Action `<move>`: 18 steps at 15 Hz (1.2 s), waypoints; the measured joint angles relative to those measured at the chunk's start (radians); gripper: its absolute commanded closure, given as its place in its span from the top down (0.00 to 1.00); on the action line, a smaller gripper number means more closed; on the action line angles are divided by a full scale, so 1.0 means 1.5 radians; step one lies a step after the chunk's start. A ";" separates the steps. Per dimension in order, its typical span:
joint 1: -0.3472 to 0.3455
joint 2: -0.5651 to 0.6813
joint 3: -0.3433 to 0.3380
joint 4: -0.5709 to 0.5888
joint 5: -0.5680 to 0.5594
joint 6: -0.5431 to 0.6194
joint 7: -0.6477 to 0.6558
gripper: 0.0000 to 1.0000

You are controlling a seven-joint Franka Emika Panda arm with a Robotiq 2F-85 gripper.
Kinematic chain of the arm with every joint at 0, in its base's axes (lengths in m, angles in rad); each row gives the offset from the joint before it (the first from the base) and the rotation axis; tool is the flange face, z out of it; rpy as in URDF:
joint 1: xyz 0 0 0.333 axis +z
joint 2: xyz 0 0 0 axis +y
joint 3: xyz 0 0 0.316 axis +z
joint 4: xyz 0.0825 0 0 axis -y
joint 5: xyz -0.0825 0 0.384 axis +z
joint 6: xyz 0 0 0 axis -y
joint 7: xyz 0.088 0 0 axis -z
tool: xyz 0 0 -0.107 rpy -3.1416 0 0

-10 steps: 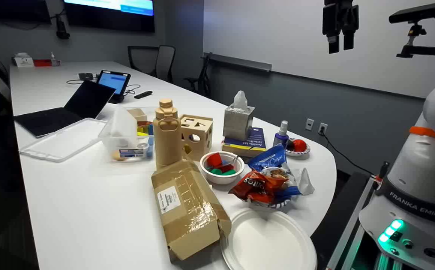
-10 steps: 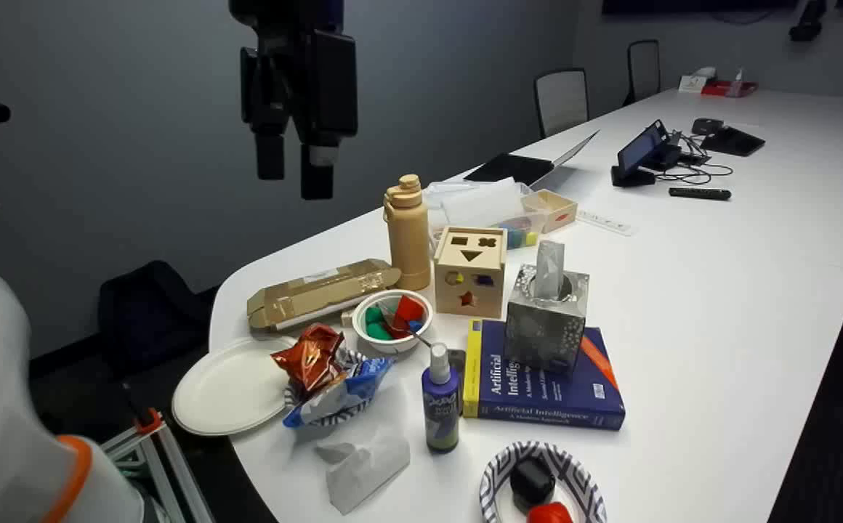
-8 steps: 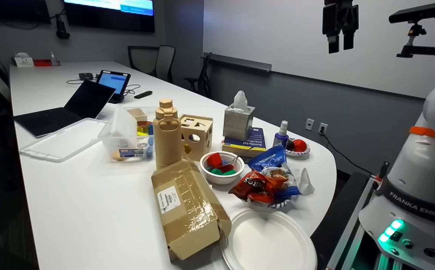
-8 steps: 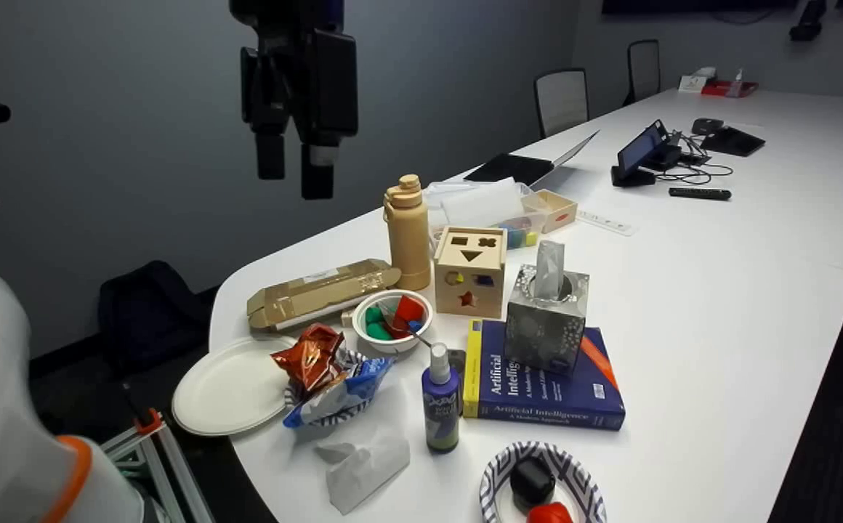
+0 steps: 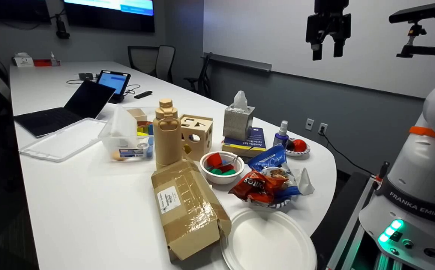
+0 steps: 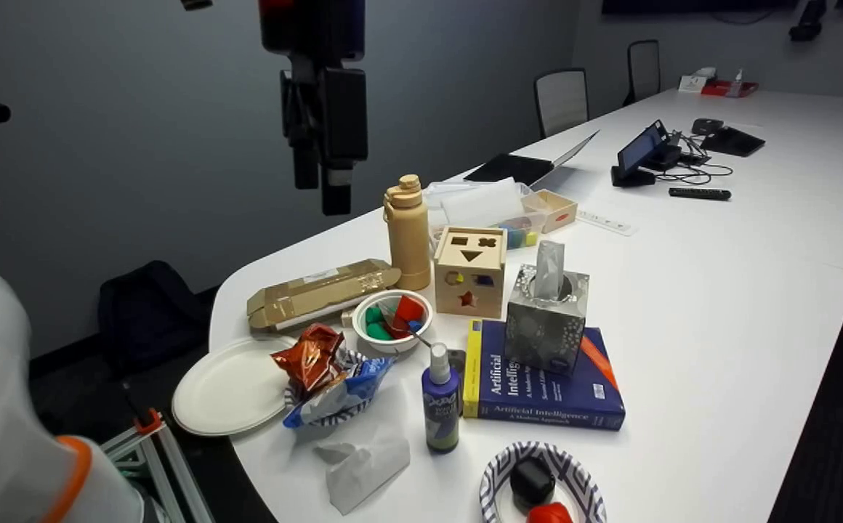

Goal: Pick up the blue bottle

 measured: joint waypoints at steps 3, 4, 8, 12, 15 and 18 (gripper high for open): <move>-0.012 0.001 0.014 -0.029 0.001 0.073 0.083 1.00; -0.017 0.001 0.022 -0.041 0.001 0.101 0.110 1.00; -0.039 0.001 0.048 -0.092 0.001 0.206 0.201 1.00; -0.059 0.005 0.055 -0.140 0.005 0.258 0.265 1.00; -0.073 0.012 0.050 -0.167 0.019 0.286 0.288 1.00; -0.079 0.023 0.037 -0.191 0.039 0.320 0.290 1.00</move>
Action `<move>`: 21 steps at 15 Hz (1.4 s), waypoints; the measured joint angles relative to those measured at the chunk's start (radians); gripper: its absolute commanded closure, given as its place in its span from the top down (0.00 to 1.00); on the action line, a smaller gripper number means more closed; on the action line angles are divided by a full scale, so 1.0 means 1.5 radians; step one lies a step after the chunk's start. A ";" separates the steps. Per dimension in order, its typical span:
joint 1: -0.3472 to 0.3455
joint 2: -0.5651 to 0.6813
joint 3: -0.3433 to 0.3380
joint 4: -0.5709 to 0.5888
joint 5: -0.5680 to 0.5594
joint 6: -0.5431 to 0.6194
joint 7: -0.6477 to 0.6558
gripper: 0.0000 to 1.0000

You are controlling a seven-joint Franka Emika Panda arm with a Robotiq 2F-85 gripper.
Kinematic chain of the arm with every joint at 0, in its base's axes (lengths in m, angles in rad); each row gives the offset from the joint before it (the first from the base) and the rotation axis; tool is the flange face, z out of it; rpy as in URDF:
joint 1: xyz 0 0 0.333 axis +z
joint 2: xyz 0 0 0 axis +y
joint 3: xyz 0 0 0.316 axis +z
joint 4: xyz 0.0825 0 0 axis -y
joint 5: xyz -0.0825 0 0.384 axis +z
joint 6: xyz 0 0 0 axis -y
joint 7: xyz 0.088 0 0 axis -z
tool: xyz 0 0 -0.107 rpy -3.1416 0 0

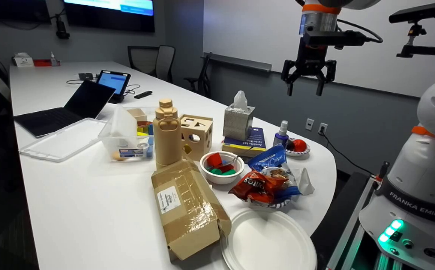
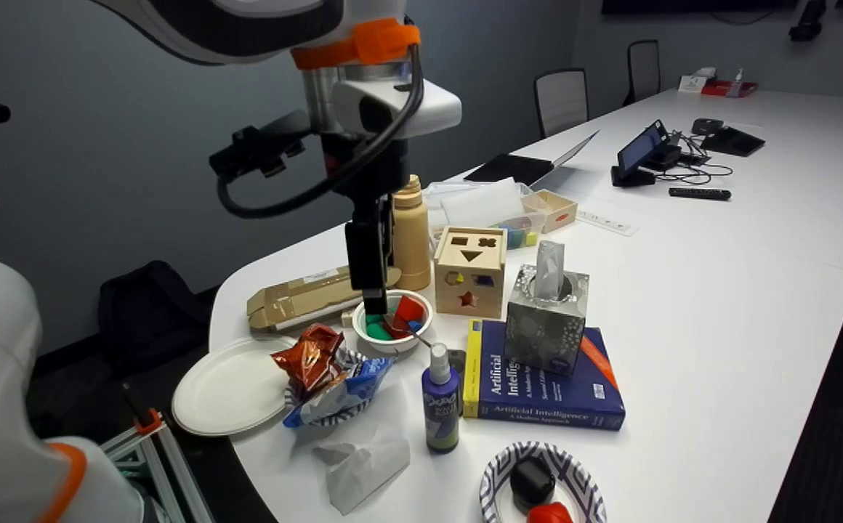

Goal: Pick up the blue bottle

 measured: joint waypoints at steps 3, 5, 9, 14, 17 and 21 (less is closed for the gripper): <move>-0.004 0.019 -0.007 -0.020 0.008 0.036 0.000 1.00; -0.005 0.037 -0.008 -0.021 0.008 0.053 0.000 1.00; -0.006 0.077 -0.007 -0.022 0.010 0.105 0.001 1.00; -0.006 0.139 -0.007 -0.022 0.010 0.172 0.007 1.00; -0.007 0.173 -0.007 -0.022 0.010 0.200 0.011 1.00; -0.007 0.202 -0.008 -0.022 0.010 0.225 0.020 1.00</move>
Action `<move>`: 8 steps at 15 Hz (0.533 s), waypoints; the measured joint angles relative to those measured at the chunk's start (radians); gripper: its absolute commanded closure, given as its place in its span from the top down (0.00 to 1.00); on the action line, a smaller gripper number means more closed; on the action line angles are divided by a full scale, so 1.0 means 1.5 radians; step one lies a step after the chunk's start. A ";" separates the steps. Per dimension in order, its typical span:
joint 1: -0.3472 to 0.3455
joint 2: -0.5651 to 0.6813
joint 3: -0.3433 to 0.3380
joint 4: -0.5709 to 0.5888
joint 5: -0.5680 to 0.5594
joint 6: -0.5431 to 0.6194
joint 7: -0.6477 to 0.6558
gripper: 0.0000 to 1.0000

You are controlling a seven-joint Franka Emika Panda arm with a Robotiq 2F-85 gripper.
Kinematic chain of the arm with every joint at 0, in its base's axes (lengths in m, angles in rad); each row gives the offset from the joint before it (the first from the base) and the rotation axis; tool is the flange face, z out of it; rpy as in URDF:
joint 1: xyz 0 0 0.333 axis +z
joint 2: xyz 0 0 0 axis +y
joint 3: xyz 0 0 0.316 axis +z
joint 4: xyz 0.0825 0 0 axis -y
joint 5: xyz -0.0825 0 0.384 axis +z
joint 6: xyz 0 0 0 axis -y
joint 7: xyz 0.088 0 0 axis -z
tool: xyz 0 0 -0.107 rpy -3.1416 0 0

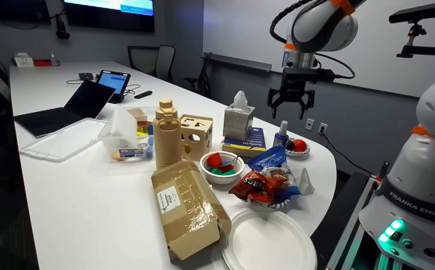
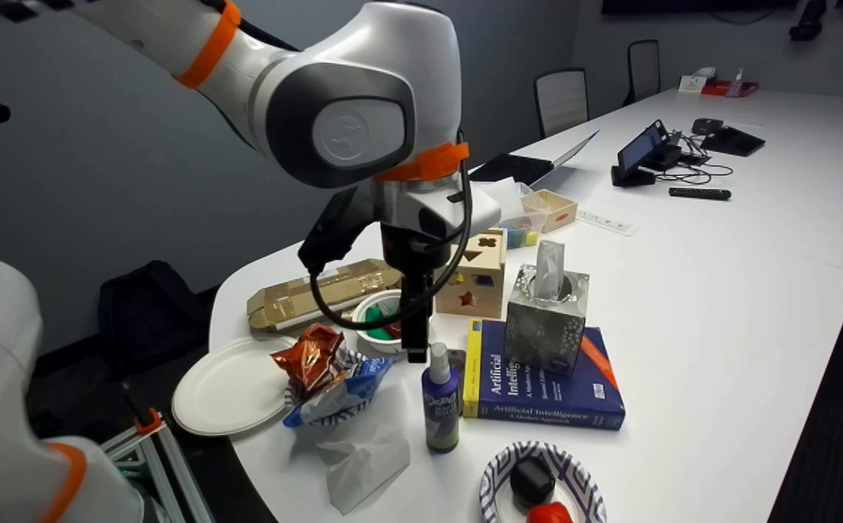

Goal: Pick up the blue bottle

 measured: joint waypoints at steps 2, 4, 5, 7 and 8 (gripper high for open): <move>-0.001 0.010 -0.001 0.000 0.000 0.011 0.008 1.00; -0.004 0.017 -0.002 0.000 -0.001 0.021 0.014 1.00; -0.007 0.020 -0.003 0.000 -0.001 0.024 0.016 1.00; -0.012 0.027 -0.003 0.000 -0.002 0.032 0.021 1.00; -0.015 0.029 -0.003 0.000 -0.003 0.035 0.025 0.95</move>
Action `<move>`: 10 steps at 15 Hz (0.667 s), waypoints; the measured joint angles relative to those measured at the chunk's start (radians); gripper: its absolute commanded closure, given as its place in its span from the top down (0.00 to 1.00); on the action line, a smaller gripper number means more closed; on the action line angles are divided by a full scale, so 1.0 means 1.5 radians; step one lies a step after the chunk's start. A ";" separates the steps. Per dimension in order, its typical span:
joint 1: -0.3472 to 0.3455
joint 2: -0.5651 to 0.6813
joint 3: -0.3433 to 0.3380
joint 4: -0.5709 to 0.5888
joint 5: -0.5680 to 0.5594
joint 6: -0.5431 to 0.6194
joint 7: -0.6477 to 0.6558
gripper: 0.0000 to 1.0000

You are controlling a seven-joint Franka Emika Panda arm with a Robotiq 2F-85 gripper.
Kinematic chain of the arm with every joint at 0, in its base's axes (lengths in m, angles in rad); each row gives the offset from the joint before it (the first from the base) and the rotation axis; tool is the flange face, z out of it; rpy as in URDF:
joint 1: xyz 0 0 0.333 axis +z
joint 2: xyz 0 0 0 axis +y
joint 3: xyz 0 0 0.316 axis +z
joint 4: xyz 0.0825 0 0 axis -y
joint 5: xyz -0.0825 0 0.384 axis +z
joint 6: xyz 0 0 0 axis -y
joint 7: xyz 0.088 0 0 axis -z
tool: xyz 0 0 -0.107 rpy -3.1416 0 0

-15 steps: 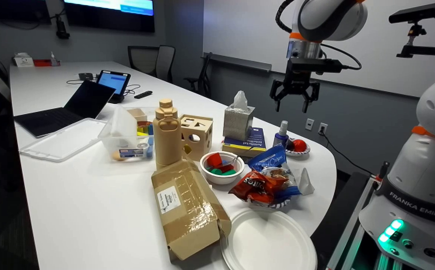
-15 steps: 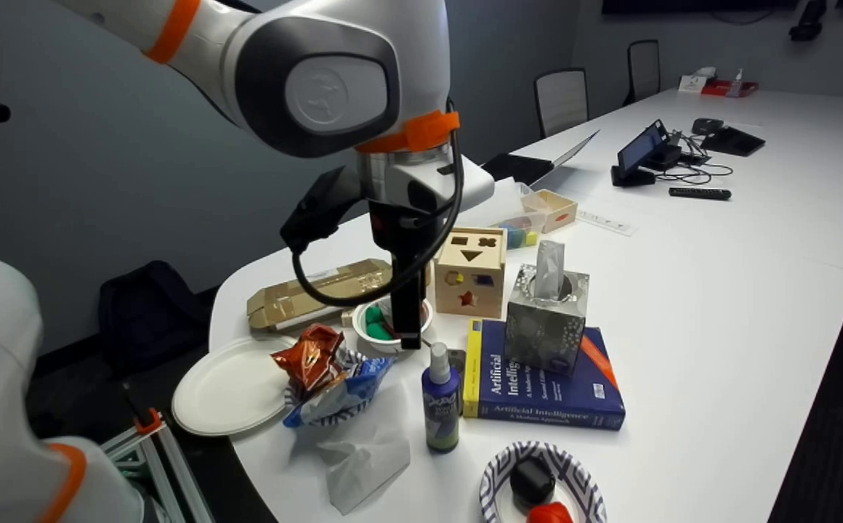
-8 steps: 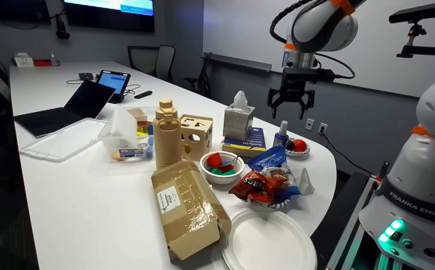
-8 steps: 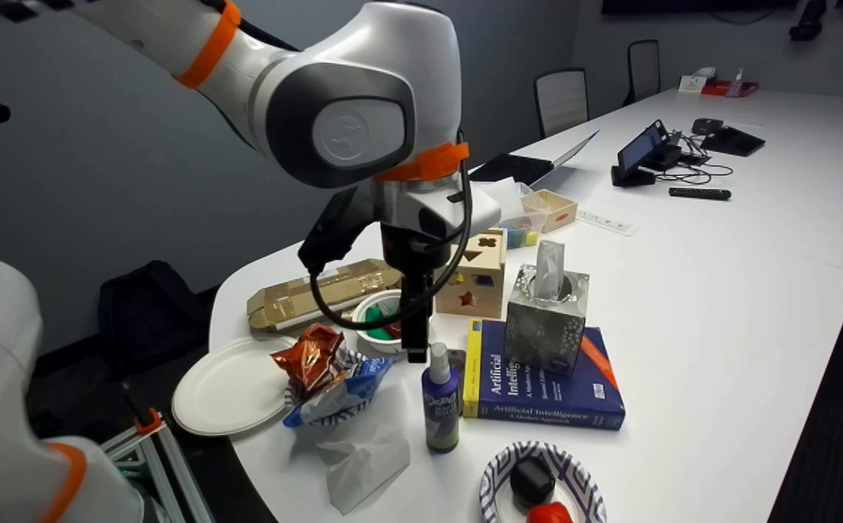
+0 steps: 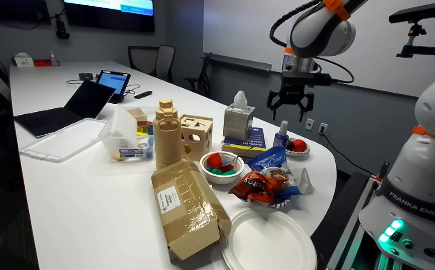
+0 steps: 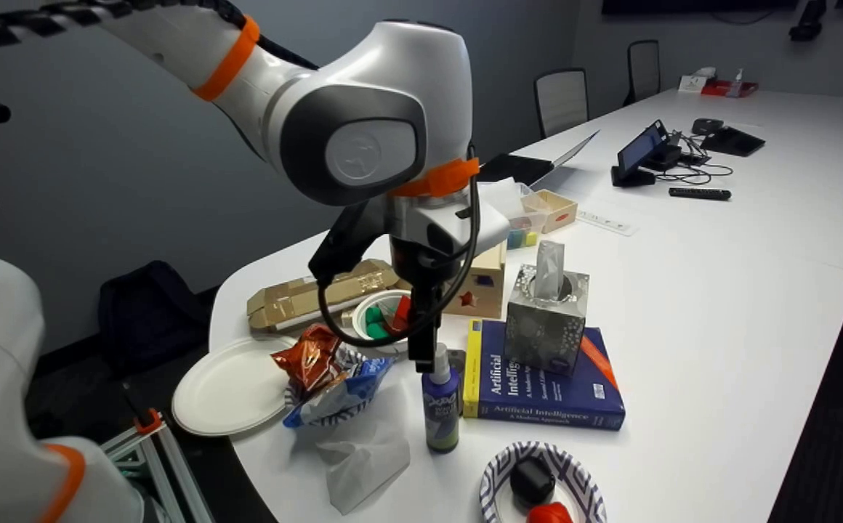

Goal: Pick up the blue bottle

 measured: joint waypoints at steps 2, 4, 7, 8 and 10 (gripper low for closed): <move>-0.004 0.003 -0.002 0.000 0.000 0.002 0.006 0.71; -0.005 0.005 -0.005 0.000 0.000 0.002 0.008 0.61; -0.005 0.005 -0.006 0.000 -0.001 0.002 0.011 0.37; -0.005 0.005 -0.006 0.000 -0.001 0.002 0.013 0.30; -0.005 0.006 -0.006 0.000 -0.001 0.002 0.017 0.14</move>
